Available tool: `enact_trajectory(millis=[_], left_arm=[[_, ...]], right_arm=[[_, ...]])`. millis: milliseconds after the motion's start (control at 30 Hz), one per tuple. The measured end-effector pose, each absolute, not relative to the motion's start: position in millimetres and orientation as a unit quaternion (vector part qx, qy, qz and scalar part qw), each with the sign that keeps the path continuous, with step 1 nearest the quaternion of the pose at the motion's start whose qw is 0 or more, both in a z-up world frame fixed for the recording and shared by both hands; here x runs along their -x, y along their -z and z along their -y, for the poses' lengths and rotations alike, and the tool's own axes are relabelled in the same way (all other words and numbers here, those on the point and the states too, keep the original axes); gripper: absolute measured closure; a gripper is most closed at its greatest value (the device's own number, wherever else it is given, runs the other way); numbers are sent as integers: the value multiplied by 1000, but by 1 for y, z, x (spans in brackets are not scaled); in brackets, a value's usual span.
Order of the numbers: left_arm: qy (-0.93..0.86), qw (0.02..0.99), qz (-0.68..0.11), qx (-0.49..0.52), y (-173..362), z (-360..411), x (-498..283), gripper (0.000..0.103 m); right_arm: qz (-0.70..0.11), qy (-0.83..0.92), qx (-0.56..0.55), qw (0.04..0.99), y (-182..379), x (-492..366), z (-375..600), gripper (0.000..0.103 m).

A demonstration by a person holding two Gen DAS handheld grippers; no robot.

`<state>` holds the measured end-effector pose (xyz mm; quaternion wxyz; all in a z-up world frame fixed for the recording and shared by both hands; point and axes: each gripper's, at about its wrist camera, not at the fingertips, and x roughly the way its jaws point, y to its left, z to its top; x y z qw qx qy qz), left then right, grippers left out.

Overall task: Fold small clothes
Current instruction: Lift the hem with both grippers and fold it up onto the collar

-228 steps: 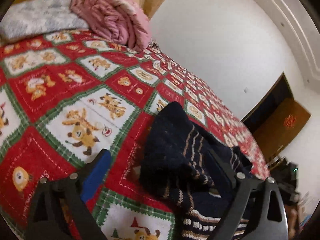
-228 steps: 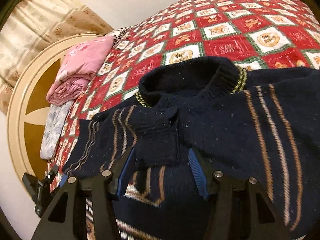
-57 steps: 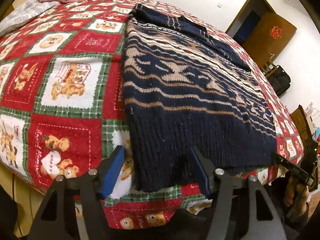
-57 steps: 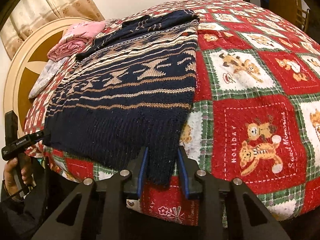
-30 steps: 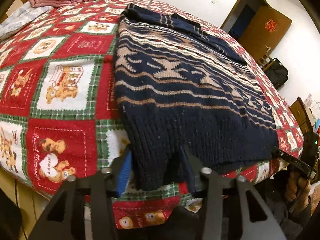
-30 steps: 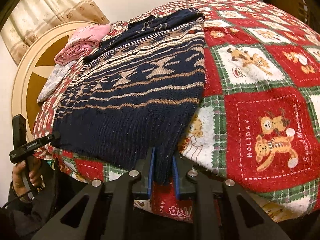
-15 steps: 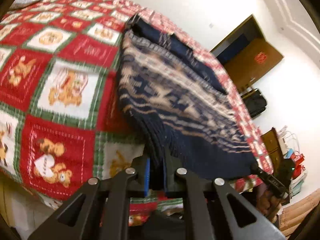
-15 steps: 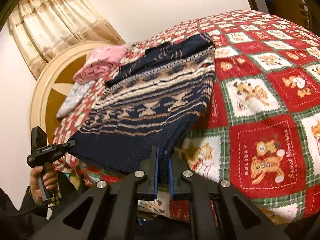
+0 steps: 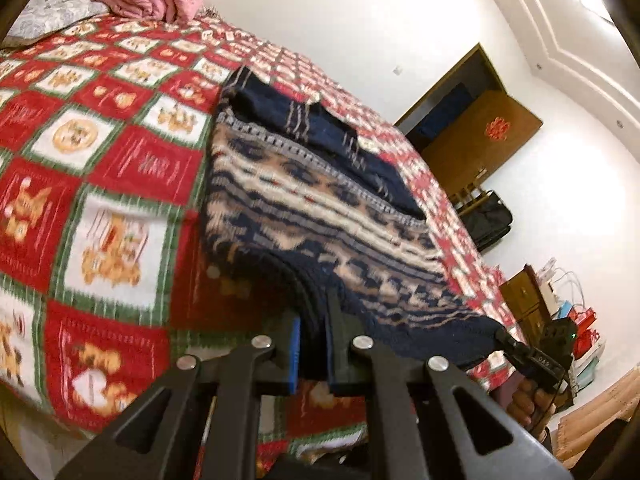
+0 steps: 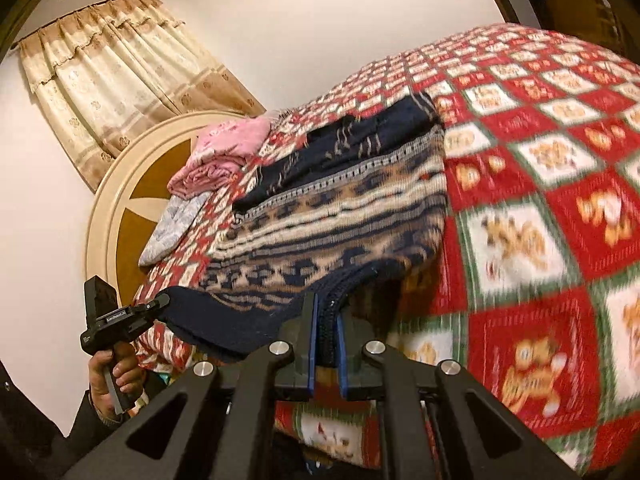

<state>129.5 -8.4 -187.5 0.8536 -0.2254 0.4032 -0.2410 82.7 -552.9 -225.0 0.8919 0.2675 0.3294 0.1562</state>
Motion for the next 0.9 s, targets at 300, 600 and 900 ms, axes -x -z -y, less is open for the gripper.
enact_trajectory(millis=[300,600,900], left_arm=[[244,859,-388,229,169,17,-166,93],[248,862,-377,232,148,28,-209,93],[248,859,-384,231,141,45,-264,93]], right_arm=[[-308,-149,-246,907,190,-125,562,95],[-300,-135,-244,912,171,-176,572,95],[-304,-120,-239,915,159,-237,580,96]])
